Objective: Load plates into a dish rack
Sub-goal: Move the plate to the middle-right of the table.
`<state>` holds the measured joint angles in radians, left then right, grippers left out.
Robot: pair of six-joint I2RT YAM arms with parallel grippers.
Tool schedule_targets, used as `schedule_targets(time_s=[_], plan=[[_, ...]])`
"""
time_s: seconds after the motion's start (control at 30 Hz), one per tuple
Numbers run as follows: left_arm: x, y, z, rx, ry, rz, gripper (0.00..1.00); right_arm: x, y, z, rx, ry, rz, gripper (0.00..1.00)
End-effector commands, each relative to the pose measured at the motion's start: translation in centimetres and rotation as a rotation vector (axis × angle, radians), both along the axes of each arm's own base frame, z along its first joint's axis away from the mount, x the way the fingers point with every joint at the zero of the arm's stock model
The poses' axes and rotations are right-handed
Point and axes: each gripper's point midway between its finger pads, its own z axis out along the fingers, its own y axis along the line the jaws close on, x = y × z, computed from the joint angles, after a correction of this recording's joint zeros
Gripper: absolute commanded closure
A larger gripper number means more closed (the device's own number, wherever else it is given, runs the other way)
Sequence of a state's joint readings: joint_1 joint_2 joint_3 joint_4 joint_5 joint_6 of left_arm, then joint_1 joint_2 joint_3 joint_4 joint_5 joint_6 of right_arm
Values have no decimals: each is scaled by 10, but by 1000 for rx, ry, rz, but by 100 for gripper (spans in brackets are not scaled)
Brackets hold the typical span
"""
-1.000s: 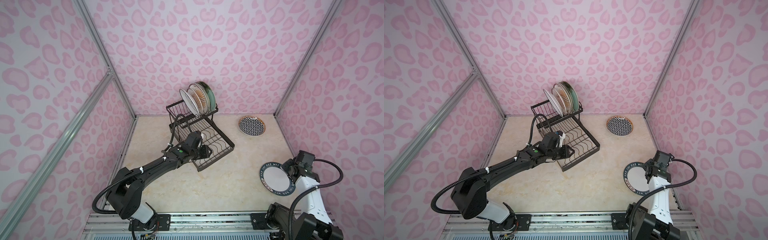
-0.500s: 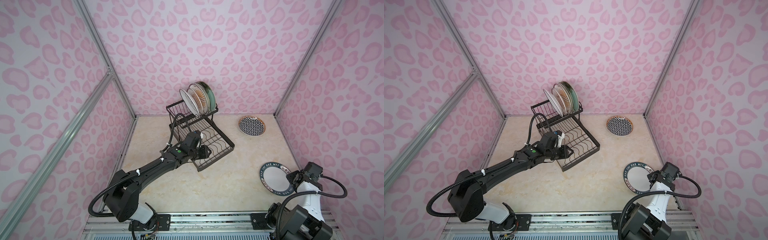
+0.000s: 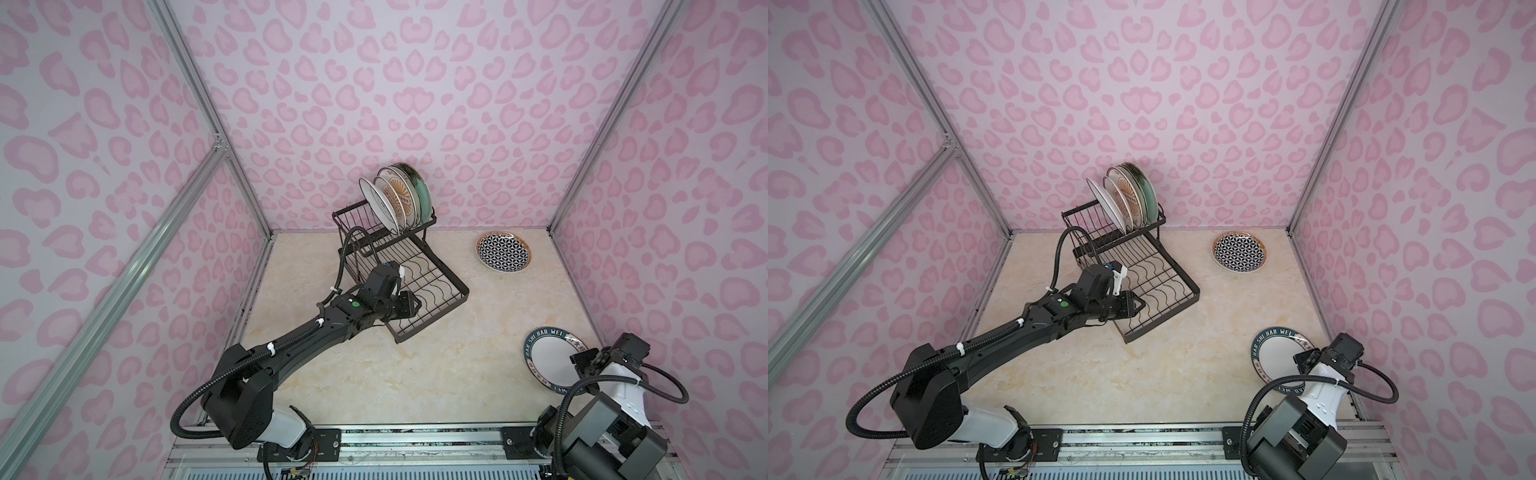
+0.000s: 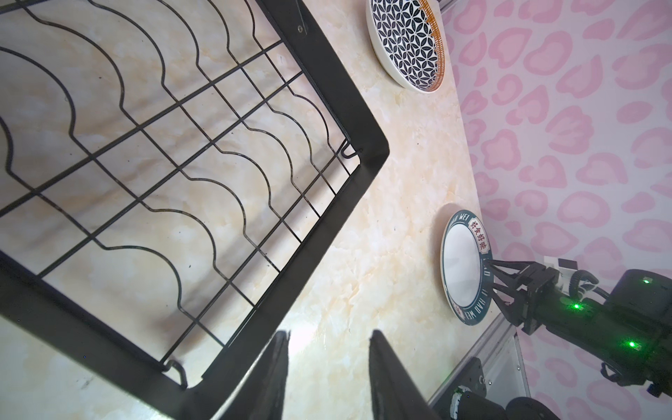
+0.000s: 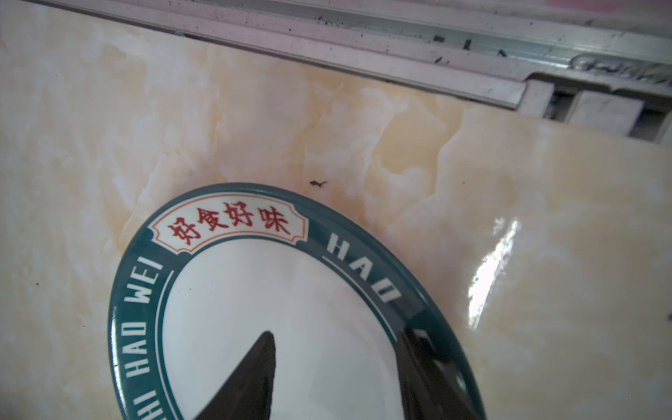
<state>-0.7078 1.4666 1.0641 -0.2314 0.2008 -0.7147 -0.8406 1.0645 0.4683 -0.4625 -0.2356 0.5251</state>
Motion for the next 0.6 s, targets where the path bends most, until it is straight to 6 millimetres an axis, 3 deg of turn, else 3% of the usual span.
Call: schedule_targets(time_s=[0.0,0.2,0.57], plan=[[1,1,6,-7,-24,2,60,-1,-2,2,1,10,-1,45],[1,2,6,-2,-25,6,61,0,-15,30,-66,10,1,44],[0,3,7,-5,-27,4,61,-30,-19,4,-2,19,-171,41]])
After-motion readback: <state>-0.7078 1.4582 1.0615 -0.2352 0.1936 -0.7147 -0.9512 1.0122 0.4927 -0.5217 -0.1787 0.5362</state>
